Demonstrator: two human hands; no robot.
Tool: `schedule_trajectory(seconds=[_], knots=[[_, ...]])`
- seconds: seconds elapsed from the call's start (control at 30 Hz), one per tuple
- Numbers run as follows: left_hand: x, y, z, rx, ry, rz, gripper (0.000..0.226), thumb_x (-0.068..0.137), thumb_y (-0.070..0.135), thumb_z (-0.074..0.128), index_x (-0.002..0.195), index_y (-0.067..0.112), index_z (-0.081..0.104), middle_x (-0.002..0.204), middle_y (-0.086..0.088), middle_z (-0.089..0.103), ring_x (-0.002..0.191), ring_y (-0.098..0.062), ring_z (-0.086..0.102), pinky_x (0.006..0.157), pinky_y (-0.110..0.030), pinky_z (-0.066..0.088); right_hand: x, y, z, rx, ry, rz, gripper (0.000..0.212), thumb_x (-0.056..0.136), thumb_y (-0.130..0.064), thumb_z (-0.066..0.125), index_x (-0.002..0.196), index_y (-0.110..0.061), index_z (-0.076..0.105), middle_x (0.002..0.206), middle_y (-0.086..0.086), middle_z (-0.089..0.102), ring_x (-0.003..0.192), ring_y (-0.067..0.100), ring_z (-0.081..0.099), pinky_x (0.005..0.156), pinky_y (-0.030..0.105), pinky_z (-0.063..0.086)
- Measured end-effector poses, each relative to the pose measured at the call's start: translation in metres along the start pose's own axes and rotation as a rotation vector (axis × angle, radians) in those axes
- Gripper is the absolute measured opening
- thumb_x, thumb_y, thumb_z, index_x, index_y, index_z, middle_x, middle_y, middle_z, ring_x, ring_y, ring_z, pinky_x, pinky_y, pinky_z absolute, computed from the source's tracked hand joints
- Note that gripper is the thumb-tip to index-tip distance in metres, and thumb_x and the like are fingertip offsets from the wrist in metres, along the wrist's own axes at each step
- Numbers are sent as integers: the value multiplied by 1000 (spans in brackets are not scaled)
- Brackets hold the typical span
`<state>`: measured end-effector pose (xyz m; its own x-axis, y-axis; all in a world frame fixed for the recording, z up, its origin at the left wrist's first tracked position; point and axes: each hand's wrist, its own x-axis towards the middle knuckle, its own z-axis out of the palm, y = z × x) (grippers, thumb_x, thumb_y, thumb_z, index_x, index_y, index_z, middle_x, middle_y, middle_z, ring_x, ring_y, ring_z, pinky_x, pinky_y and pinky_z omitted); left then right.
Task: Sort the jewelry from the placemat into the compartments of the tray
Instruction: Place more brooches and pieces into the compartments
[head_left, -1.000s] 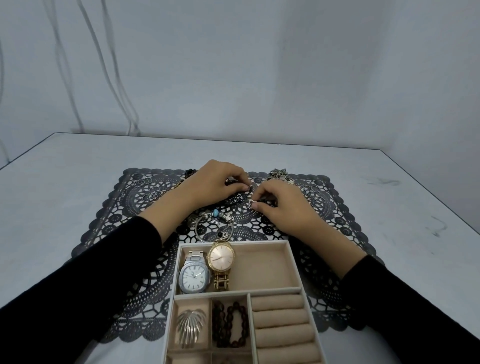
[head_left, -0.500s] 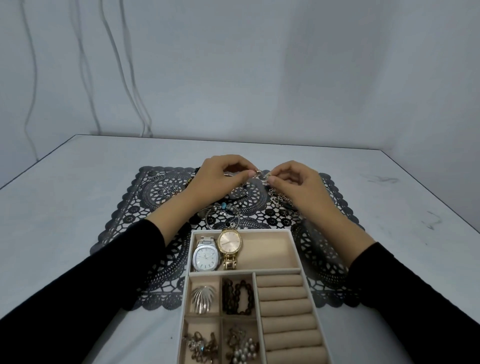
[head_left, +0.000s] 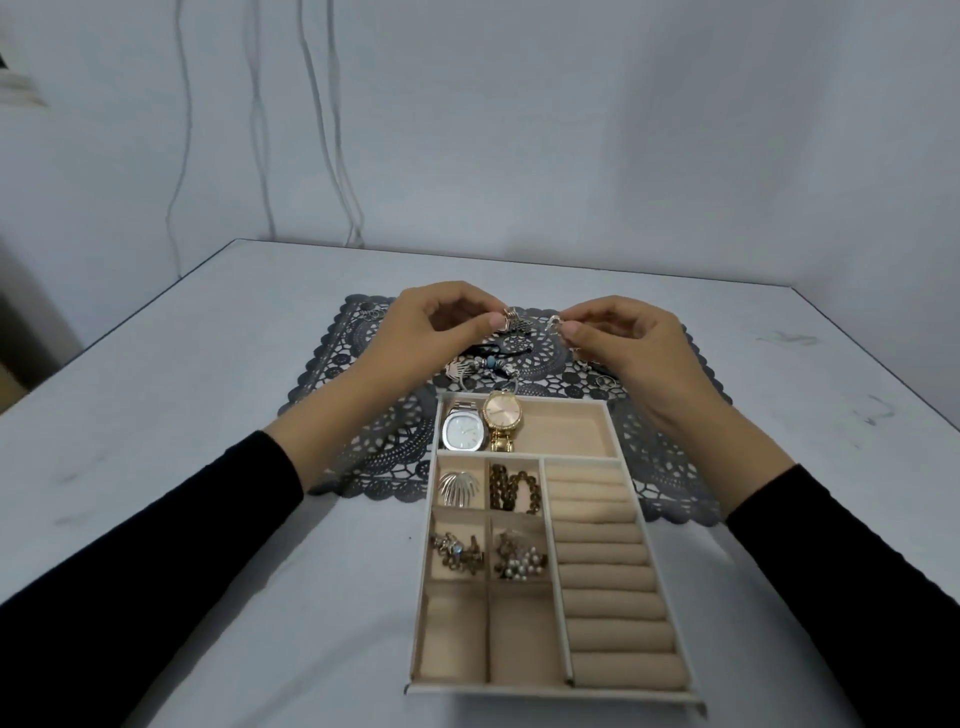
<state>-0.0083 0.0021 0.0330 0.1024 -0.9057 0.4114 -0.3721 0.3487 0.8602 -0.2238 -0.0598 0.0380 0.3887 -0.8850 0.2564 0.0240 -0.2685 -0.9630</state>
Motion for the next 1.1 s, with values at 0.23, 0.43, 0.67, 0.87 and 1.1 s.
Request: schedule_trajectory(seconds=[0.23, 0.43, 0.67, 0.87, 1.1], knots=[[-46, 12, -14, 9, -11, 24, 12, 86, 17, 72, 98, 18, 73, 92, 3, 75, 90, -16, 71, 84, -27, 56, -27, -12, 0, -26, -105, -16, 18, 80, -6, 72, 98, -3, 70, 89, 12, 72, 81, 18, 67, 77, 25, 56], [-77, 17, -19, 0, -45, 37, 13, 83, 14, 71, 96, 16, 72, 87, 7, 75, 83, -9, 70, 77, -18, 53, -51, -19, 6, -33, -245, 11, 17, 80, -1, 69, 96, 1, 69, 85, 10, 71, 76, 14, 66, 70, 21, 56], [-97, 22, -21, -30, -84, 47, 13, 81, 16, 70, 93, 18, 72, 86, 8, 74, 82, -9, 69, 77, -19, 54, -70, -25, 12, -187, -507, 26, 18, 79, -3, 72, 97, -2, 70, 92, 14, 72, 88, 28, 70, 82, 30, 57], [-99, 25, -24, -85, -42, 46, 14, 80, 13, 69, 94, 12, 70, 83, 11, 74, 79, -3, 67, 76, -14, 52, -77, -29, 17, -246, -646, 72, 26, 79, -3, 74, 103, -3, 64, 90, 15, 73, 85, 30, 70, 81, 35, 57], [-99, 26, -24, -87, -41, 47, 13, 81, 13, 67, 94, 13, 68, 83, 14, 73, 79, 1, 67, 75, -12, 50, -78, -26, 22, -352, -768, 47, 17, 79, -2, 74, 95, -3, 69, 85, 12, 73, 80, 20, 71, 74, 23, 55]])
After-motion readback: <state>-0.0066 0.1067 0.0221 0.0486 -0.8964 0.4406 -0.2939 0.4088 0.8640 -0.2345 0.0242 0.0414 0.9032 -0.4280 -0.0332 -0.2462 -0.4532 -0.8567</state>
